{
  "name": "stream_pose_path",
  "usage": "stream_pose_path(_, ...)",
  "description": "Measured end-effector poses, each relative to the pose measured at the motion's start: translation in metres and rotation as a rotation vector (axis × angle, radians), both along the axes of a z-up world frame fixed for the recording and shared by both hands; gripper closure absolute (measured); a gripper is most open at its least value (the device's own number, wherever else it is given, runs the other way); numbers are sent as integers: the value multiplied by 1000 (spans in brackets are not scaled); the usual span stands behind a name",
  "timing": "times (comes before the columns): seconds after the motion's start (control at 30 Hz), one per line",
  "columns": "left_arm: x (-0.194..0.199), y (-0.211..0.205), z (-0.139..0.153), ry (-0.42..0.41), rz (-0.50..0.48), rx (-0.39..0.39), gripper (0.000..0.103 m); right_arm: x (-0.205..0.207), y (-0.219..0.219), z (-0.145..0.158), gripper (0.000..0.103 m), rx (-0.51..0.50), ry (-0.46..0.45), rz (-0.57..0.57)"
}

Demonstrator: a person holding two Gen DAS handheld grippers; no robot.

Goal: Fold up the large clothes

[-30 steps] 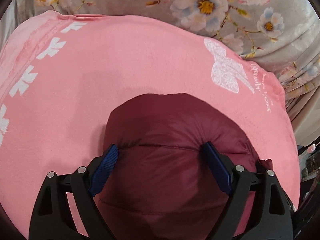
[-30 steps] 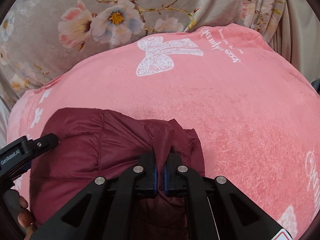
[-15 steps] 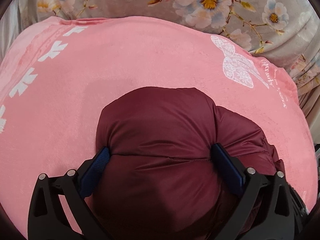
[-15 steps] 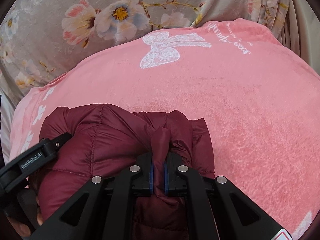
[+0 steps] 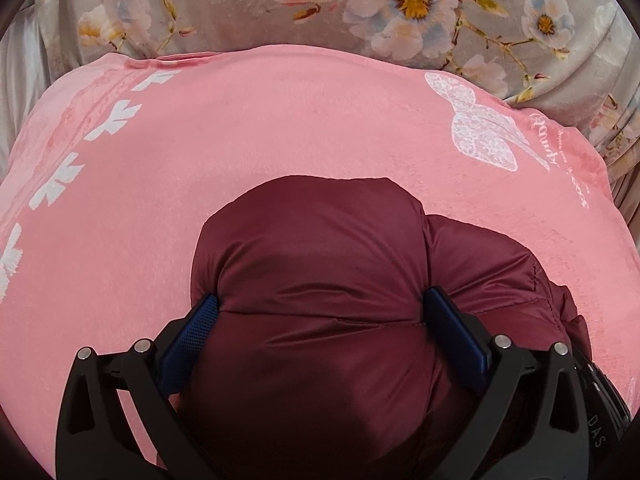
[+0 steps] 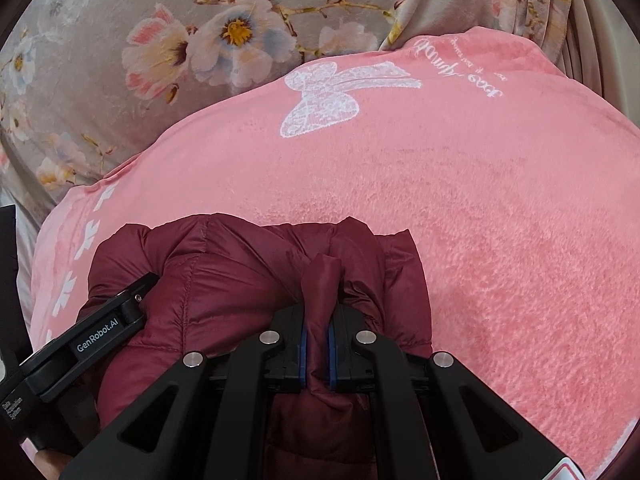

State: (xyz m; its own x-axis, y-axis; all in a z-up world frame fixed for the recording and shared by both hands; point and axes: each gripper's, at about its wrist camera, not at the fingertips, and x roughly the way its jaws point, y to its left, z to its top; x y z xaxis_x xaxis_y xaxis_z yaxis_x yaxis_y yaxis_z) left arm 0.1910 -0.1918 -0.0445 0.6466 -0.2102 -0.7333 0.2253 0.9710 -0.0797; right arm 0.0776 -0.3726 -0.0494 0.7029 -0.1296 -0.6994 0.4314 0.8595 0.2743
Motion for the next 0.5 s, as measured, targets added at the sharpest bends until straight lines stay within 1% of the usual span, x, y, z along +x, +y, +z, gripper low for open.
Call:
stream_pose_path(0.13,1,-3,-1,-7,8,20,5,0,0,-1,99,4,-3,-3)
stream_pose_path(0.23,2,-4,-1,-6,9,29,5,0,-4,-2,99,26,-15,-5)
stream_pose_path(0.33,2,-3,-1,-1,4,20,5,-7,-14,-3,98,98,-64,-1)
stream_pose_path(0.37,2,-1,-1,8,-5,11,5,-13,-21,-3,98,148,-100,-7)
stream_pose_path(0.43,-2,6,4,35,-29,4,5,-28,-33,1,95,220,-130,-48)
stream_pose_path(0.47,-9,12,9,46,-41,6,5,-42,-36,8,88,242,-141,-76)
stream_pose_path(0.5,-18,18,16,41,-50,13,5,-57,-34,20,82,207,-148,-112)
